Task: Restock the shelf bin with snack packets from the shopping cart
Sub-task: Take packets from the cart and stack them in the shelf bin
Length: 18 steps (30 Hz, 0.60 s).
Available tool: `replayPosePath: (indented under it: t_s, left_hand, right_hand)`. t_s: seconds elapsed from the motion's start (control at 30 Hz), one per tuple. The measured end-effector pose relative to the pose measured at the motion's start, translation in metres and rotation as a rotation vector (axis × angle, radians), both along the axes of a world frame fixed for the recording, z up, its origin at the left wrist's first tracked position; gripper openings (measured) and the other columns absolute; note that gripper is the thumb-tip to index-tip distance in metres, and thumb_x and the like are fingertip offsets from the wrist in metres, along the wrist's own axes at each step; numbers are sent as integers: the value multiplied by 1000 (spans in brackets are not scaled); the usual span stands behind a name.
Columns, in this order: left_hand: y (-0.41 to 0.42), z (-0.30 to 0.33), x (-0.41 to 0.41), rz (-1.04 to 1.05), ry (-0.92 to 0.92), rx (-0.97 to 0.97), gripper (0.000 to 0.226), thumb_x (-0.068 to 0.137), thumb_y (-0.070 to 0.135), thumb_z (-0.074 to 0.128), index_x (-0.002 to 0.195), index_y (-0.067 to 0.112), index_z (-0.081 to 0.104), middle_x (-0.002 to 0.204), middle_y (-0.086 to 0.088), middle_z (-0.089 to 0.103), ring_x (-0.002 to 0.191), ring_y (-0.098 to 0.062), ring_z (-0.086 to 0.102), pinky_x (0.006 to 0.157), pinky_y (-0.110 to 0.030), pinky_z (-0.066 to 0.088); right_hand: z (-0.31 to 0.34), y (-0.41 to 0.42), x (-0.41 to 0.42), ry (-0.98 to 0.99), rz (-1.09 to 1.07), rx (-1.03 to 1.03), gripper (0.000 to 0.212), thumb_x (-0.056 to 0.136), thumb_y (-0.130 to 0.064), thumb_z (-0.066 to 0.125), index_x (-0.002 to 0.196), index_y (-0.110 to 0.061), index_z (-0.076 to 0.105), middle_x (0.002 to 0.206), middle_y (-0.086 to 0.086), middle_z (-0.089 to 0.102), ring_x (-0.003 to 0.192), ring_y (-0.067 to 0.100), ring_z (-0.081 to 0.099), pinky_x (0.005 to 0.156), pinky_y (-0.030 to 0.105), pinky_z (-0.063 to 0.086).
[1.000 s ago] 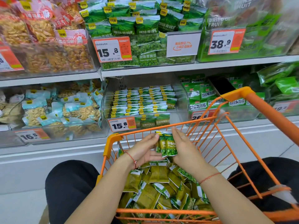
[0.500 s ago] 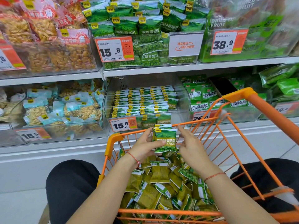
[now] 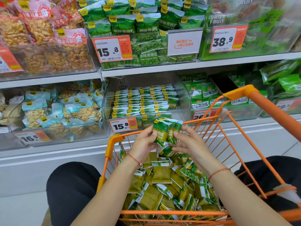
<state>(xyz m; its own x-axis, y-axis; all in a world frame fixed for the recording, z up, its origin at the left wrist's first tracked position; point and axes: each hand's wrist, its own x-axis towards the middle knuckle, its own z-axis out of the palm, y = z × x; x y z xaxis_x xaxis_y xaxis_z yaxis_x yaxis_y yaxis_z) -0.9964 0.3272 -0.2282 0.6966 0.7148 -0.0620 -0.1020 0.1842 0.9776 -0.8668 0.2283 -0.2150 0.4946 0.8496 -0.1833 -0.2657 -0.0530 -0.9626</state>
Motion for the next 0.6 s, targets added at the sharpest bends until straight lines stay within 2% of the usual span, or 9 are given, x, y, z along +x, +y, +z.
replayPosePath:
  t_s: [0.1,0.2,0.23,0.3,0.37,0.4,0.47,0.53,0.6]
  left_hand:
    - [2,-1,1,65,34,104,24,99,5,39,114,6,57,87,-1,62,65,-9,56,51,-21,42]
    - [4,-2,1,100,77,177,22,99,7,41,103,17,61,69,12,58,55,-4,44,46,-19,34]
    - [4,-2,0,104,87,198,21,99,8,41,102,16,61,71,9,56,55,-4,43,46,-18,34]
    - [3,-2,1,99,105,238,18,100,11,42,98,14,60,76,0,50,57,-8,41,46,-17,34]
    - [-1,-3,3,102,128,289,17,100,14,42,90,12,55,75,-3,43,58,-11,40,48,-17,36]
    - [-3,-4,4,99,142,320,19,100,15,41,86,12,53,73,-1,44,59,-11,41,49,-18,37]
    - [-8,-7,6,88,177,379,23,101,17,41,80,17,50,66,15,48,58,-3,44,53,-18,39]
    - [-11,-8,7,85,218,426,25,101,19,41,78,26,48,59,24,51,57,4,47,56,-16,38]
    - [-11,-8,7,99,253,453,23,100,21,43,79,29,50,62,27,54,62,8,49,61,-15,38]
  right_hand:
    - [-1,0,-3,-116,9,-6,43,94,-15,56,132,-22,39,92,-7,54,84,11,58,71,27,57]
    - [-2,0,-8,-161,31,-2,55,94,-27,55,143,-18,33,101,-20,47,90,3,55,77,31,58]
    - [-2,0,-9,-175,56,8,54,91,-31,57,140,-21,35,104,-20,48,91,2,57,77,31,58]
    - [-2,-2,-11,-251,112,26,39,85,-35,62,120,-28,47,108,-16,55,89,-3,63,79,34,58]
    - [-4,-2,-12,-318,117,35,33,81,-33,69,104,-40,45,102,-19,57,83,-8,64,79,34,57]
    - [-5,-2,-12,-349,98,36,39,77,-37,73,104,-41,45,103,-17,60,84,-6,65,79,33,56]
    - [-9,0,-10,-413,59,16,56,67,-48,78,112,-36,47,107,-12,65,93,1,66,82,34,55]
    - [-13,1,-8,-445,50,13,55,69,-41,80,112,-35,46,105,-14,66,94,2,65,86,34,54]
    - [-13,0,-8,-464,54,5,49,74,-35,79,109,-38,45,103,-18,64,91,-4,64,83,26,54]
